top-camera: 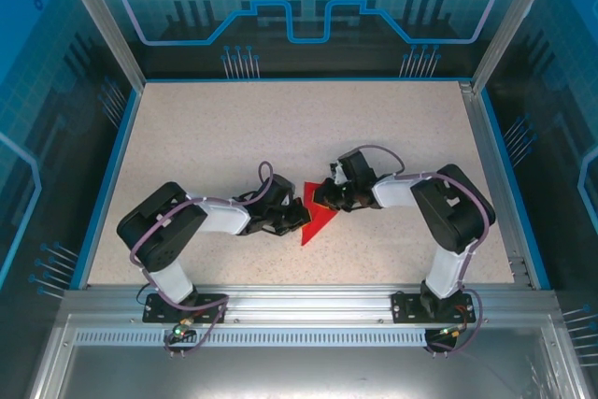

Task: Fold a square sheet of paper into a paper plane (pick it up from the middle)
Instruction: Fourth fold the wing at the center of the table.

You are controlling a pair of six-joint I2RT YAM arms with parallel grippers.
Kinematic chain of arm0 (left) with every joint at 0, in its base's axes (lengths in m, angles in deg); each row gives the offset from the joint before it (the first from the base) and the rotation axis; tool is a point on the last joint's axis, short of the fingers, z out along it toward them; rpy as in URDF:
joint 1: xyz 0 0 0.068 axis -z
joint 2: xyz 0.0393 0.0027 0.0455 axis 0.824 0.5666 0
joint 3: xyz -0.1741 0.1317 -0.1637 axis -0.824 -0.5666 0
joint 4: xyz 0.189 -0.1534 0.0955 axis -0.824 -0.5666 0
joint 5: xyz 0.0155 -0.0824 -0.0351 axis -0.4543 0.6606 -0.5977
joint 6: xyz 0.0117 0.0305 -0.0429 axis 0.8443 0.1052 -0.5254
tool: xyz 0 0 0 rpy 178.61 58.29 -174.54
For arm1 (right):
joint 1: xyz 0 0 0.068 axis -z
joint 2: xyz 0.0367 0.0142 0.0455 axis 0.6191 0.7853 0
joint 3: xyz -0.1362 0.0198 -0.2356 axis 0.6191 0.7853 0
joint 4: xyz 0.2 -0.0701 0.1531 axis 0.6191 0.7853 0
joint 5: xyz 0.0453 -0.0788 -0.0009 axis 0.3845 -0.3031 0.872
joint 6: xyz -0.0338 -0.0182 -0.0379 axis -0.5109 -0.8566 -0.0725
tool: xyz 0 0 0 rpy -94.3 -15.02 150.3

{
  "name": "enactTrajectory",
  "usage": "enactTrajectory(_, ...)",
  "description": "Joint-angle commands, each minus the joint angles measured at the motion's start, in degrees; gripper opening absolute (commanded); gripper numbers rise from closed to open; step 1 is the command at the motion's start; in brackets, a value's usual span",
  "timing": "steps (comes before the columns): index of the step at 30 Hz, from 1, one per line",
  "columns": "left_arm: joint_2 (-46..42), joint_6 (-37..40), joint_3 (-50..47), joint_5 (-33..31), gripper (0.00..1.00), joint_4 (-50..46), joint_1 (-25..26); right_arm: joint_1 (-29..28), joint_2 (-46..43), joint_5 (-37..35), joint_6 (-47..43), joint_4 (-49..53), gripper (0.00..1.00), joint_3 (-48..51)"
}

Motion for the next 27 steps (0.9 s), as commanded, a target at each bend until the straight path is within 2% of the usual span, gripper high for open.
enactTrajectory(1,4.17,0.26,-3.12,-2.75,0.0,-9.78,1.52,1.49,-3.3,2.69,-6.95,4.29,0.09,-0.78)
enactTrajectory(4,3.86,1.21,-2.1,-3.75,0.0,-11.79,1.64,1.28,-2.56,6.94,-8.44,2.4,0.0,-0.47)
enactTrajectory(7,3.59,1.79,-1.53,-4.61,0.0,-13.4,1.74,0.02,-0.07,9.04,-9.0,2.06,0.0,-1.8)
enactTrajectory(12,3.44,2.2,-1.5,-4.75,0.0,-13.94,1.8,-0.51,4.76,5.74,-8.79,2.57,0.0,-2.87)
enactTrajectory(17,3.42,2.47,-1.92,-5.62,0.0,-15.31,1.74,4.51,8.67,3.14,-8.17,1.04,0.0,-2.51)
enactTrajectory(21,3.63,2.63,-2.56,-6.15,0.0,-15.35,1.77,9.06,9.78,4.07,-8.78,0.15,0.0,-2.91)
enactTrajectory(27,4.19,3.38,-2.26,-6.43,0.0,-16.23,1.74,13.86,10.82,1.77,-11.02,3.28,0.0,-7.95)
